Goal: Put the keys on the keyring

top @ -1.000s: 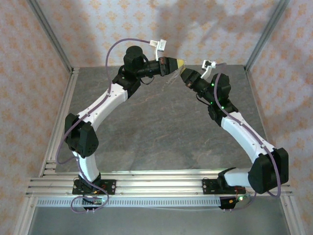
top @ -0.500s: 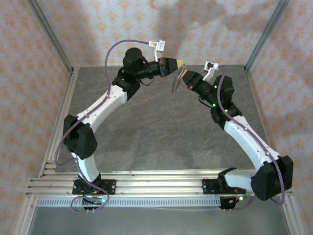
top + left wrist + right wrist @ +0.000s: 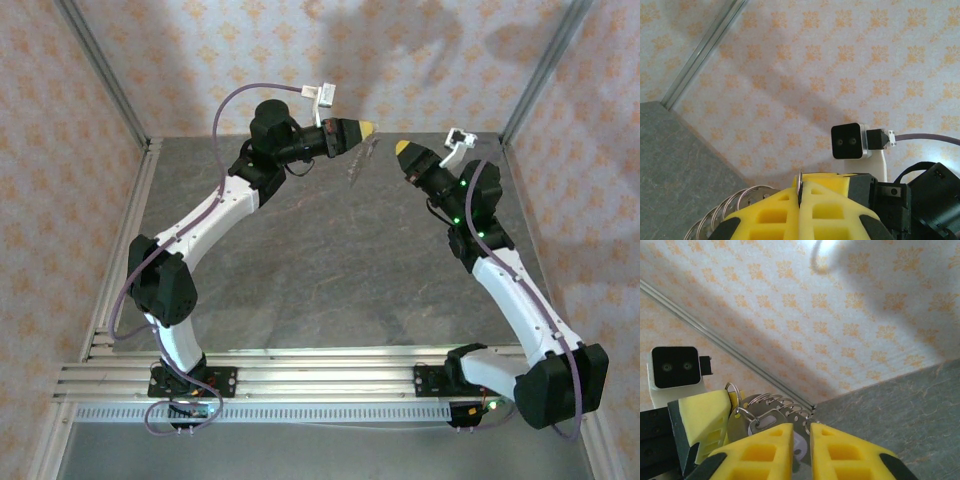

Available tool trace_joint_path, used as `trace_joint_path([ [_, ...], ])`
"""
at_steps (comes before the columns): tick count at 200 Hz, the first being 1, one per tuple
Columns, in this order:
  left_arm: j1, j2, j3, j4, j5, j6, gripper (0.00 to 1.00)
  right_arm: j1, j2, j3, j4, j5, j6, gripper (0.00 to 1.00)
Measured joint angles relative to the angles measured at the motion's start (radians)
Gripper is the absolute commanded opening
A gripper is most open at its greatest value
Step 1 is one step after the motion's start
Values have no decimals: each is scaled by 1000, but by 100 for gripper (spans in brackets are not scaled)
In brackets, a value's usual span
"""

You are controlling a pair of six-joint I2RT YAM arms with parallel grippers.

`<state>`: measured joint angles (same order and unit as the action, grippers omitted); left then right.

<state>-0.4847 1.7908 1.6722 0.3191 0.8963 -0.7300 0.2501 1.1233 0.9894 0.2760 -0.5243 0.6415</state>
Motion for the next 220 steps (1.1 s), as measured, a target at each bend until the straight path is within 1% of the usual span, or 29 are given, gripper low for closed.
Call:
trace_joint_path([
  [15,0,0,-2,4,0,-3,0,-3,11,18,2,-14,9,26],
  [43,0,0,-6,6,0,-3,0,-5,46,60,34,-47,32,27],
  [59,0,0,-7,7,0,-3,0,-8,71,80,69,-75,56,32],
  [82,0,0,-7,7,2,-3,0,-12,128,116,126,-126,97,34],
  [135,0,0,-7,7,12,-3,0,-16,245,142,256,-227,211,33],
  [163,0,0,-7,7,12,-3,0,-17,267,142,296,-257,251,28],
  [185,-2,0,-7,8,12,-3,0,-18,267,144,314,-270,267,23],
  [220,-6,0,-7,8,12,-4,0,-20,271,148,344,-291,287,26],
])
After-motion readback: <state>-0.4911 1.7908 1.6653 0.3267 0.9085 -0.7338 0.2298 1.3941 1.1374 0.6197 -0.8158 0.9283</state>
